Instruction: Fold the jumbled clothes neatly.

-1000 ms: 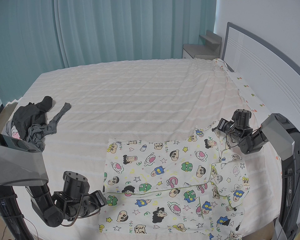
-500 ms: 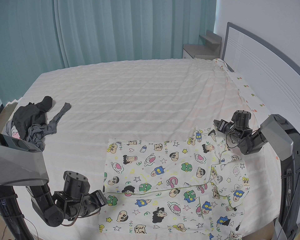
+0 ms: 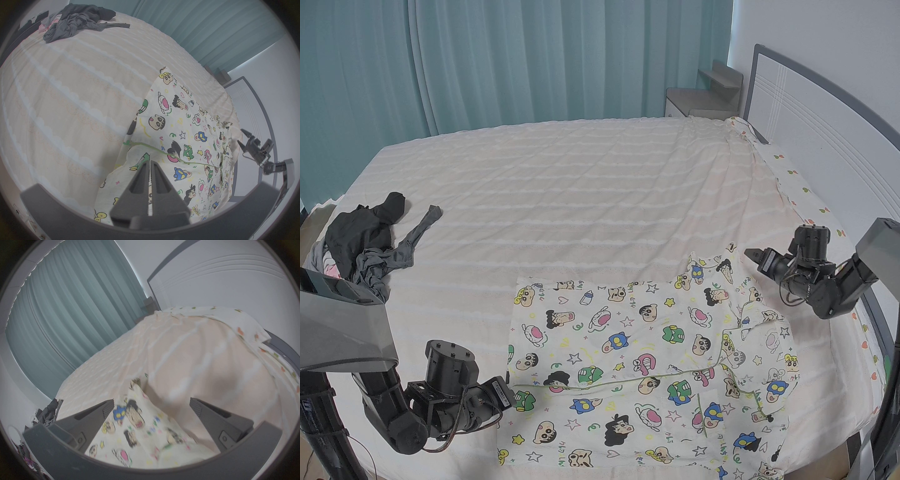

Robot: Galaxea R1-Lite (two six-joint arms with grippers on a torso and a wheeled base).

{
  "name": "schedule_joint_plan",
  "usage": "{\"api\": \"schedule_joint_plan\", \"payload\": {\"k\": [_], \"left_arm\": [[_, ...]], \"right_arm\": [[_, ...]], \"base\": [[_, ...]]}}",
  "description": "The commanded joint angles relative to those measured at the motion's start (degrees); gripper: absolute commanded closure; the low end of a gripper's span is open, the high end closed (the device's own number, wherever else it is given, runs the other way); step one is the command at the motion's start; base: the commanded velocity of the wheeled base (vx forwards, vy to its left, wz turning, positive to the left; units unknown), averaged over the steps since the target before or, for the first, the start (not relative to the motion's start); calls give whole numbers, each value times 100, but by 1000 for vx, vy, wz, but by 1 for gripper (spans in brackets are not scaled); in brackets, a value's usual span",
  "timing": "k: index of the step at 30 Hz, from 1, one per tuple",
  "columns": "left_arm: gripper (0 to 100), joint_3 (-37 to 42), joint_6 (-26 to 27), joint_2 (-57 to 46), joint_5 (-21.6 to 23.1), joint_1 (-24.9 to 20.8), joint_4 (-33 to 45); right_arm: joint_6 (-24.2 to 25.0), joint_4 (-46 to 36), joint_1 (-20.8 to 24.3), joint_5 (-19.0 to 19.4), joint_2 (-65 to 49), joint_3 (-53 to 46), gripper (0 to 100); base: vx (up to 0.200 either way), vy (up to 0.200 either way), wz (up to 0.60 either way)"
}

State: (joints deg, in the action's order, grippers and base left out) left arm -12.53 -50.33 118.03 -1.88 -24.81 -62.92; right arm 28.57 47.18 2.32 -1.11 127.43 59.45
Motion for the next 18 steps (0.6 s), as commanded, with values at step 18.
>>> {"api": "schedule_joint_plan", "payload": {"k": [18], "left_arm": [[100, 163, 6, 10, 38, -59, -177]], "right_arm": [[-1135, 1479, -1902, 1904, -561, -3388, 0]], "base": [[-78, 0, 0]]}}
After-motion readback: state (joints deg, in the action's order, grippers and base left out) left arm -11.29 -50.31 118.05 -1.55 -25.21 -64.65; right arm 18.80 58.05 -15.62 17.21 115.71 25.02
